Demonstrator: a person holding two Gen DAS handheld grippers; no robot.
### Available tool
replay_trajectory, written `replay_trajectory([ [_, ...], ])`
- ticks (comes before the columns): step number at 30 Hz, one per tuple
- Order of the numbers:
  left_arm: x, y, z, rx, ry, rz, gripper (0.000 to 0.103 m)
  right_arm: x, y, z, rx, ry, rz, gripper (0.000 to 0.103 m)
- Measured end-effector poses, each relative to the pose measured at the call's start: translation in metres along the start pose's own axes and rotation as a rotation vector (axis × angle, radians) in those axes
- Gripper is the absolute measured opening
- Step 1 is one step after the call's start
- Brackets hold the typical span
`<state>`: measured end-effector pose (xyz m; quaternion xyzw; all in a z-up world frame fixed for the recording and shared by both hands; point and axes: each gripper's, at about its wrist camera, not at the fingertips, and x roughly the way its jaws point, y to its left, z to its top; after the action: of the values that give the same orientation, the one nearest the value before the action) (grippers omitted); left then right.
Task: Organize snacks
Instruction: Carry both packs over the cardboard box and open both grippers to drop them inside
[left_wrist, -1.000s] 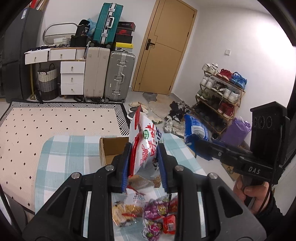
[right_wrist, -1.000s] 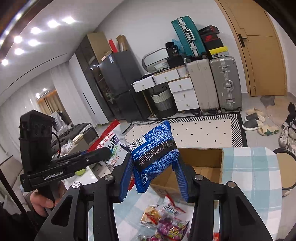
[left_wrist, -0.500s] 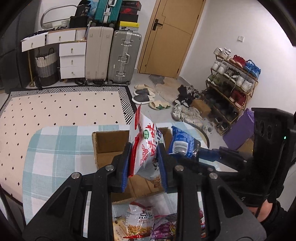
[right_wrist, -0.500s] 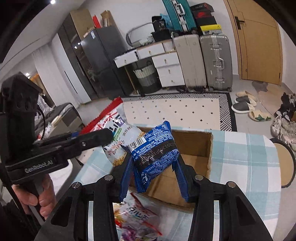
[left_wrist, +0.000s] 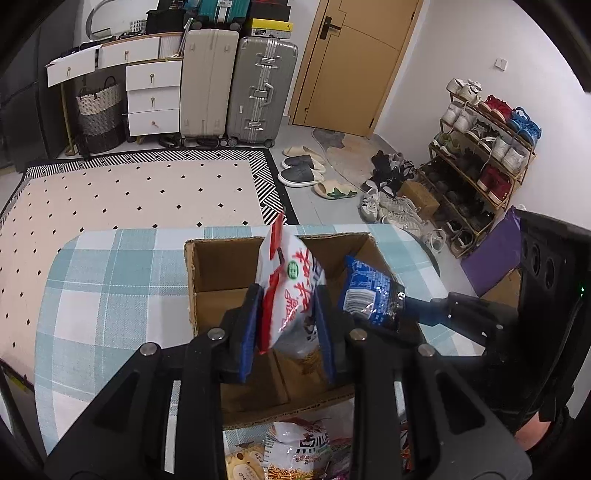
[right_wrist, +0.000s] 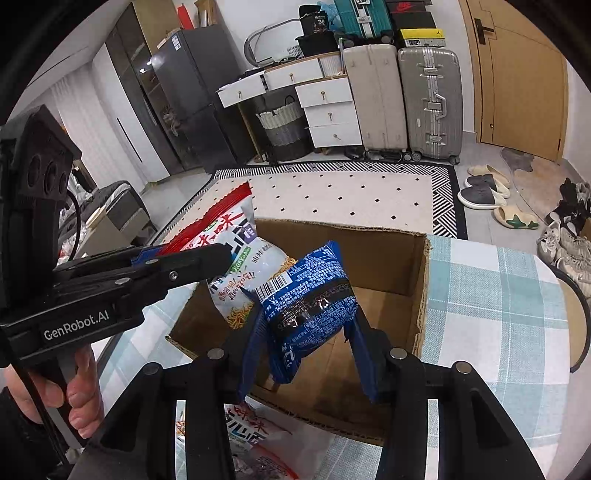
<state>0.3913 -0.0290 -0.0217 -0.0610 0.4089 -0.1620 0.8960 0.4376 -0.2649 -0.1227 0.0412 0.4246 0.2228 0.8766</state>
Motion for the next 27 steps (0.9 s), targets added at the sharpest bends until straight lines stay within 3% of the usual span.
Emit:
replay_trajectory([
  [4, 0.000, 0.001, -0.001, 0.020, -0.005, 0.021, 0.026, 0.005, 0.004, -0.002, -0.017, 0.017, -0.007, 0.049],
  [5, -0.002, 0.001, 0.000, 0.022, -0.009, 0.032, 0.031, 0.004, 0.004, -0.003, -0.020, 0.014, -0.013, 0.051],
  [7, -0.006, 0.004, -0.001, 0.017, -0.017, 0.033, 0.041, 0.001, 0.005, -0.003, -0.025, 0.001, -0.024, 0.054],
  [9, -0.012, 0.006, -0.002, 0.007, -0.022, 0.049, 0.066, -0.005, 0.006, -0.003, -0.030, -0.013, -0.026, 0.054],
  [11, -0.024, 0.010, -0.004, -0.015, -0.043, 0.043, 0.078, -0.014, 0.008, -0.004, -0.039, -0.035, -0.039, 0.055],
  [16, -0.050, 0.020, -0.013, -0.047, -0.058, 0.088, 0.080, -0.050, 0.013, -0.010, -0.032, -0.112, -0.030, 0.056],
  [19, -0.068, 0.020, -0.022, -0.052, -0.077, 0.110, 0.081, -0.078, 0.018, -0.020, -0.028, -0.167, -0.026, 0.066],
  [24, -0.099, 0.012, -0.039, -0.042, -0.101, 0.180, 0.082, -0.124, 0.033, -0.040, -0.043, -0.256, -0.022, 0.069],
  [27, -0.122, 0.004, -0.051, -0.025, -0.150, 0.215, 0.082, -0.152, 0.044, -0.055, -0.048, -0.320, -0.021, 0.080],
])
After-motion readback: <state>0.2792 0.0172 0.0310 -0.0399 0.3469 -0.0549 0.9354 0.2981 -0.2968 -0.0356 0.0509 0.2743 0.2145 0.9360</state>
